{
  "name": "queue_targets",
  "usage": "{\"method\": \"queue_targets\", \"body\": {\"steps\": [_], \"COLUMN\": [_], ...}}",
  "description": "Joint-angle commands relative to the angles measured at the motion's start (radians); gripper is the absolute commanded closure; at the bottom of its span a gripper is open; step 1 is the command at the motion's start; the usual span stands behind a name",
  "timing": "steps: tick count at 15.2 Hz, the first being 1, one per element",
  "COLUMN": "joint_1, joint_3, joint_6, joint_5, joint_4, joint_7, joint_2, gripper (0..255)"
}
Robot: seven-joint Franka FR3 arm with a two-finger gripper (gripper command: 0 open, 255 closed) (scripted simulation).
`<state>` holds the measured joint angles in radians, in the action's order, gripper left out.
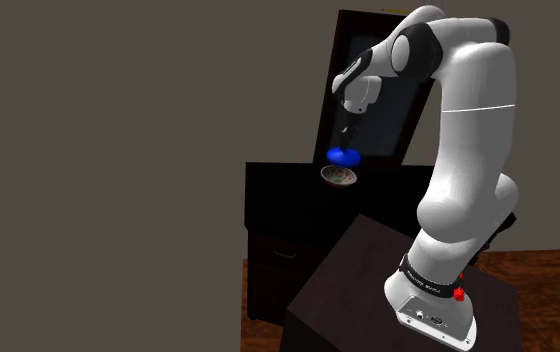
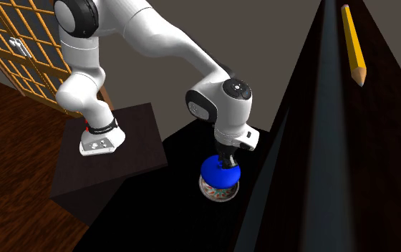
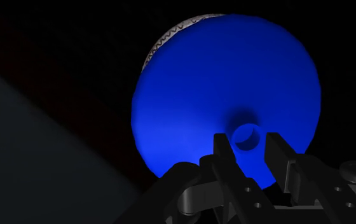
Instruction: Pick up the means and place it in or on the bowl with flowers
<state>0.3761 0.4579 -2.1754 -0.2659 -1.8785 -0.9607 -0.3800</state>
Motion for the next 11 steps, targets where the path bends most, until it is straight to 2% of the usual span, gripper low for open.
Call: {"method": "queue_targets", "body": {"steps": [1, 11], "joint_1": [0.002, 0.023], "joint_3": [-0.005, -0.034], "joint_6": [-0.021, -0.121], "joint_5": [-0.010, -0.063], "joint_4": [-0.008, -0.032], "joint_7": [-0.006, -0.044], "joint_2": [-0.014, -0.098], "gripper": [255, 255]}}
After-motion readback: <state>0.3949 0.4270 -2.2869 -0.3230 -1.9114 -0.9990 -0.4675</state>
